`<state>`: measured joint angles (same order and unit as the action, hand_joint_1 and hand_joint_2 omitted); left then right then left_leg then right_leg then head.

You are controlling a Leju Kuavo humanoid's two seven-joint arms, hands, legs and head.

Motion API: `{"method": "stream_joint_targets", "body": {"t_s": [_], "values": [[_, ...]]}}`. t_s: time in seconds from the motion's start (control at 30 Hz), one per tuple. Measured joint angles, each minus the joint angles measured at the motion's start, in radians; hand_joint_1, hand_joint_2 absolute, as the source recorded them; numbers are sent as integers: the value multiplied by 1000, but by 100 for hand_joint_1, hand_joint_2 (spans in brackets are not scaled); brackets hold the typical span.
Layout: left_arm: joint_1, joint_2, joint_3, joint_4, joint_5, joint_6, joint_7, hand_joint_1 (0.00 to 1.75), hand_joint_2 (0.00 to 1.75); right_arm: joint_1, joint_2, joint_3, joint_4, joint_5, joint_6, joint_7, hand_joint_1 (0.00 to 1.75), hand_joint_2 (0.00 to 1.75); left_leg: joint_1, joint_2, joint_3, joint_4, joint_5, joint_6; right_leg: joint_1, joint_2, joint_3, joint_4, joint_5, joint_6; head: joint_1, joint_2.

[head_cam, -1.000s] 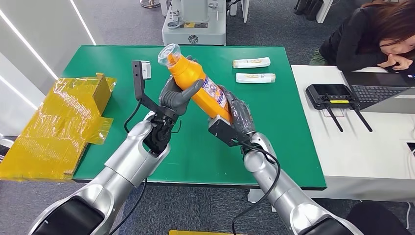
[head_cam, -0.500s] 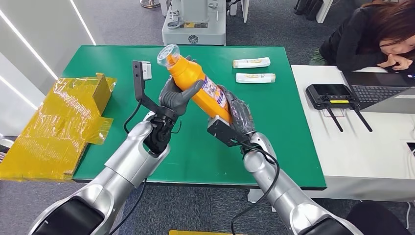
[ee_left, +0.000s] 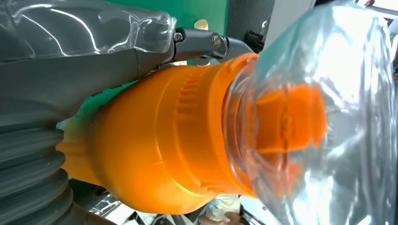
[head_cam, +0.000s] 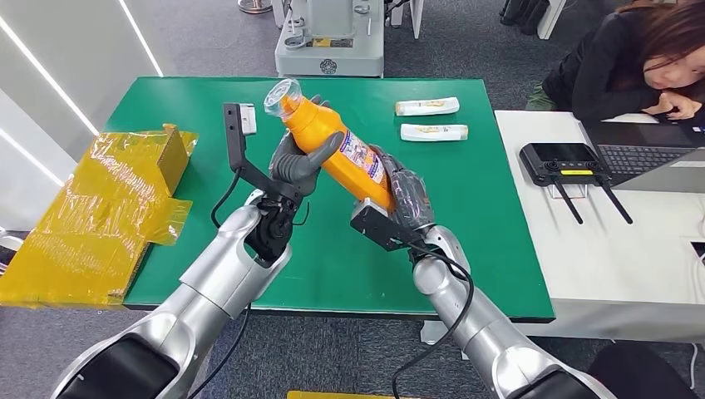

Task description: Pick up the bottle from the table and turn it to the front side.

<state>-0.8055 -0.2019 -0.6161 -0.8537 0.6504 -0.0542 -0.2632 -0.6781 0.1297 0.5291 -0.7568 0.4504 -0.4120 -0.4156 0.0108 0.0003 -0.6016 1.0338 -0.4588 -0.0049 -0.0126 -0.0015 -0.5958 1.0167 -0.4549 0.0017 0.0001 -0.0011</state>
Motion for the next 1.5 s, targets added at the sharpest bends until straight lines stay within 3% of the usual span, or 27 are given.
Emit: {"method": "stream_joint_targets", "body": {"t_s": [0.1, 0.13, 0.23, 0.3, 0.6, 0.8, 0.97, 1.1, 1.5], "values": [[0, -4, 4, 0, 14, 15, 0, 29, 175, 4, 0, 0, 0, 4, -8, 3, 175, 175, 0, 0, 0, 0, 0, 0, 0, 0, 0, 0, 0, 0, 0, 0], [0, -5, 5, 0, 19, 19, 0, 47, 175, 5, 0, 0, 0, 6, -9, 4, 175, 175, 0, 0, 0, 0, 0, 0, 0, 0, 0, 0, 0, 0, 0, 0], [0, -8, 12, -1, 35, 30, 0, 123, 175, 11, -1, 0, 0, 11, -16, 6, 175, 175, 0, 0, 0, 0, 0, 0, 0, 0, 0, 0, 0, 0, 0, 0], [0, -8, 19, -2, 44, 37, -1, 150, 175, 15, -2, 0, 0, 12, -23, 3, 175, 175, 0, 0, 0, 0, 0, 0, 0, 0, 0, 0, 0, 0, 0, 0], [0, -8, 37, -6, 76, 59, -7, 170, 175, 20, -4, -1, 0, 0, -40, -8, 175, 175, 0, 0, 0, 0, 0, 0, 0, 0, 0, 0, 0, 0, 0, 0], [2, -10, 49, -22, 87, 79, -11, 156, 175, 28, -6, -1, 1, 0, -48, -18, 175, 175, 0, 0, 0, 0, 0, 0, 0, 0, 0, 0, 0, 0, 0, 0], [3, -12, 52, -27, 88, 84, -11, 155, 175, 29, -7, -1, 3, 0, -51, -19, 175, 175, 0, 0, 0, 0, 0, 0, 0, 0, 0, 0, 0, 0, 0, 0], [16, -17, 56, -43, 97, 91, -10, 174, 175, 38, -17, -2, 4, -4, -65, -24, 175, 175, 0, 0, 0, 0, 0, 0, 0, 0, 0, 0, 0, 0, 0, 0], [35, -24, 69, -75, 97, 135, -11, 175, 175, 53, -25, -2, -24, 0, -68, -10, 175, 175, 0, 0, 0, 0, 0, 0, 0, 0, 0, 0, 0, 0, 0, 0]]}}
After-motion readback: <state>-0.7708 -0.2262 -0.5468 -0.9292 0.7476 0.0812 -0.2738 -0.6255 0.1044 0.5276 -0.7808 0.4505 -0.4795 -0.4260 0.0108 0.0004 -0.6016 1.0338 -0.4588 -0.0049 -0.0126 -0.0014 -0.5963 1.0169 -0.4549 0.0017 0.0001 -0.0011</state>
